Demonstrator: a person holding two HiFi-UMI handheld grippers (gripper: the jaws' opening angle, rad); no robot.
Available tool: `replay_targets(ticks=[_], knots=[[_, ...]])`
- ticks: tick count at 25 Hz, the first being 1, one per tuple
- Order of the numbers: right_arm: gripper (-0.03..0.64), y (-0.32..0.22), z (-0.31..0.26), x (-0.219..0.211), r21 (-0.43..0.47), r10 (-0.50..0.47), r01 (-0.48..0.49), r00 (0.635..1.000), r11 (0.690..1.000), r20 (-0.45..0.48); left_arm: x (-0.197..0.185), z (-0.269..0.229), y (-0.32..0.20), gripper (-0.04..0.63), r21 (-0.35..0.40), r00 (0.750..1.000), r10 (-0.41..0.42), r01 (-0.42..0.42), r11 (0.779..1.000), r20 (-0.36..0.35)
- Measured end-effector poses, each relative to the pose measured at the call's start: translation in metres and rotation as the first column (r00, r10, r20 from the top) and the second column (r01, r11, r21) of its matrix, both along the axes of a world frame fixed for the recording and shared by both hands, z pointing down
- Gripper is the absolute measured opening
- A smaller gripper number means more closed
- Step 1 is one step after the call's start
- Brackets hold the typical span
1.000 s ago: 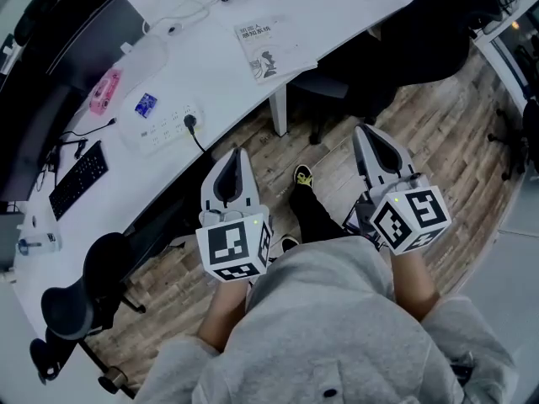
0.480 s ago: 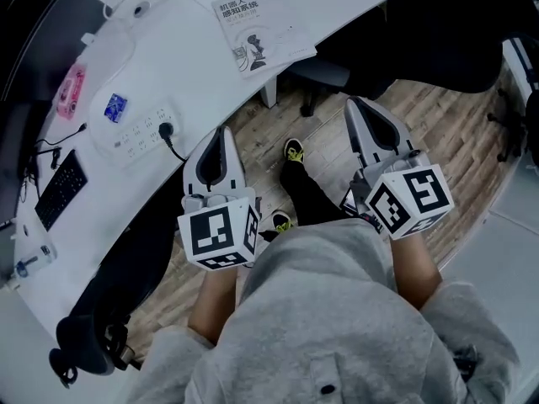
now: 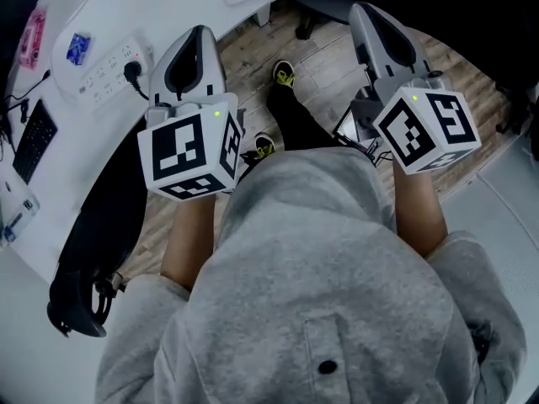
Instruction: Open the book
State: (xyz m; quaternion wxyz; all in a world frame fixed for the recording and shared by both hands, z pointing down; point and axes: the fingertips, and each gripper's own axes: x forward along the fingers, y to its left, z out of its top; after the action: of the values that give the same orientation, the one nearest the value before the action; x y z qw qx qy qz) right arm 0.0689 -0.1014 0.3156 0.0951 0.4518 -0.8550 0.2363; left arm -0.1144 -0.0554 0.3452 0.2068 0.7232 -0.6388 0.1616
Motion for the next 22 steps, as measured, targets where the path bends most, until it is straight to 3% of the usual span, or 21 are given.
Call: replay_targets(ticks=[13,22], knots=[[0.026,-0.062,0.022,0.017,-0.068,-0.015,0.017,0.999,0.998,0.038,0.017,0.008,-0.06,0.01,-0.044,0.999,-0.015,0.016,0.999,0.038],[0.027,-0.07,0.027,0.028,-0.095,-0.031,0.041,0.994,0.995,0.103,0.019,0.0,-0.064,0.009,-0.056,0.993,-0.023,0.03,0.998,0.118]])
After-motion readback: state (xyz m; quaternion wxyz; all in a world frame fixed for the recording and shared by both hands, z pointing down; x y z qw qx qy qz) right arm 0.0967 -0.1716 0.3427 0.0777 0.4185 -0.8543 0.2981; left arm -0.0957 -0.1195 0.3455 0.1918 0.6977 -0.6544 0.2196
